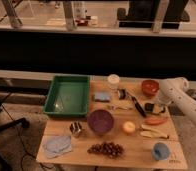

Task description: Wipe table surface with eraser

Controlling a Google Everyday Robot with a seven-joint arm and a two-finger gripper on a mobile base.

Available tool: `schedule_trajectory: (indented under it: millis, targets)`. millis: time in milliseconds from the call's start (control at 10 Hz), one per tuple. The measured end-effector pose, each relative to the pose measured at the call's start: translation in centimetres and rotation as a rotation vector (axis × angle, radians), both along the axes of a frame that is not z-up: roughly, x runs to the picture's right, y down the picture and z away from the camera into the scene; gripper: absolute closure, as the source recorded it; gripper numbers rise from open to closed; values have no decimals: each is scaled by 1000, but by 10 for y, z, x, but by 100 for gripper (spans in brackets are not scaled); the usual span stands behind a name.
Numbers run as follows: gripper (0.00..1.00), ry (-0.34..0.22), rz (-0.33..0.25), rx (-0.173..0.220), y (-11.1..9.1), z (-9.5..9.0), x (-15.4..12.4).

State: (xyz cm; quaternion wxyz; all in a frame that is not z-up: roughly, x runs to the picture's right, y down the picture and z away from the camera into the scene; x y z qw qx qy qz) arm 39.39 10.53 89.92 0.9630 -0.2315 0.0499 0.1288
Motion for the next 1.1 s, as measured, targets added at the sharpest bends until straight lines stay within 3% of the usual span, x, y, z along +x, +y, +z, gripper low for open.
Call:
schedule_trajectory:
  millis: [700,1100]
  targets:
    - [97,71,10,-60,7,-1,13]
    - [97,118,43,-62,4,1,33]
